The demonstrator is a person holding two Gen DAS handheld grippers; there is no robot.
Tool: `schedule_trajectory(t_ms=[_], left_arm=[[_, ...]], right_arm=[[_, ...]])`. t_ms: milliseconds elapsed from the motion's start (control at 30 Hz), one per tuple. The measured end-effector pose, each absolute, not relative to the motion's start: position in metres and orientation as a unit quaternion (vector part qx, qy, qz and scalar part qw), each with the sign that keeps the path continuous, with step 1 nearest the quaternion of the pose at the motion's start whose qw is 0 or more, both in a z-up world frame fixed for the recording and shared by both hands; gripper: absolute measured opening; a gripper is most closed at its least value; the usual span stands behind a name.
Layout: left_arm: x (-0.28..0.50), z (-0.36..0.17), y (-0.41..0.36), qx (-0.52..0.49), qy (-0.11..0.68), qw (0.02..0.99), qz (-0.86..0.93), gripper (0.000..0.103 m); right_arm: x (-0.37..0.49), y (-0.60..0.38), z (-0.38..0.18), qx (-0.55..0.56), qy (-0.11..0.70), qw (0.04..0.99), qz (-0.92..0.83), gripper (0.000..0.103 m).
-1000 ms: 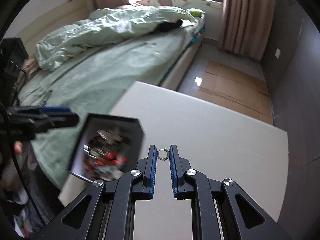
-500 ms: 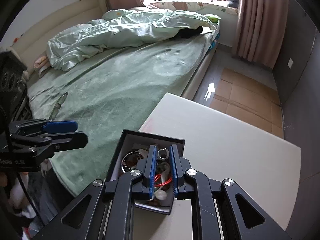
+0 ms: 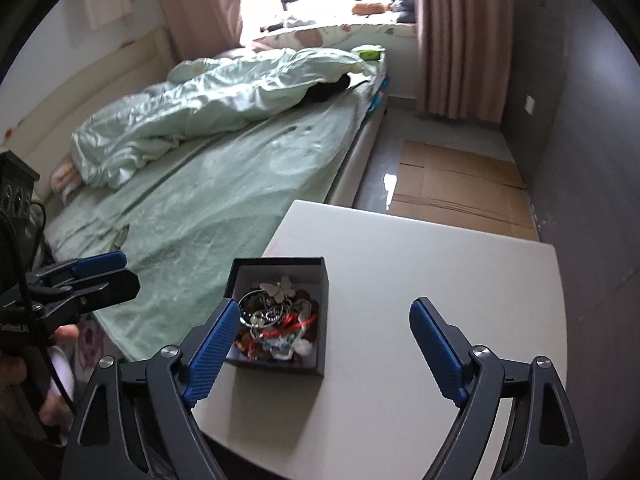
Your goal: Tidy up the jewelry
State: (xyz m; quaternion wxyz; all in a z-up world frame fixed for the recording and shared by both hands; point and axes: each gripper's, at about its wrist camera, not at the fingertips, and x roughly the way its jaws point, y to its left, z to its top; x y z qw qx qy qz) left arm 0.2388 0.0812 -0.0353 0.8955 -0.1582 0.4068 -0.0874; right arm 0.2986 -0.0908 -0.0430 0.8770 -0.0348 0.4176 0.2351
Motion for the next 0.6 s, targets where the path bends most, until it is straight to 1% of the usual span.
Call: schedule_trajectory(t_ms=[33,100,133,167,600], left_arm=[[0.235,-0.033,0.079,-0.156,0.402,0.898,-0.089,0.103],[0.226,-0.029,0.073,-0.15,0.394,0.902,-0.092,0.103],[0.223,-0.027,0.071,-0.148,0.391,0.904,-0.092,0.103],[0.218,-0.024,0.067,-0.143,0.387,0.906,-0.092,0.103],[0.152,-0.011,0.027,-0.125,0.34,0.928,-0.088,0.103]], right_arm=[[0.294,-0.095,-0.041,-0.031,0.415,0.879,0.233,0.087],[0.282,-0.103,-0.038,-0.021,0.412,0.881,0.231,0.091],[0.277,-0.106,-0.037,-0.016,0.41,0.883,0.23,0.097],[0.27,-0.111,-0.035,-0.012,0.406,0.884,0.229,0.1],[0.197,-0.17,-0.024,0.044,0.368,0.909,0.188,0.103]])
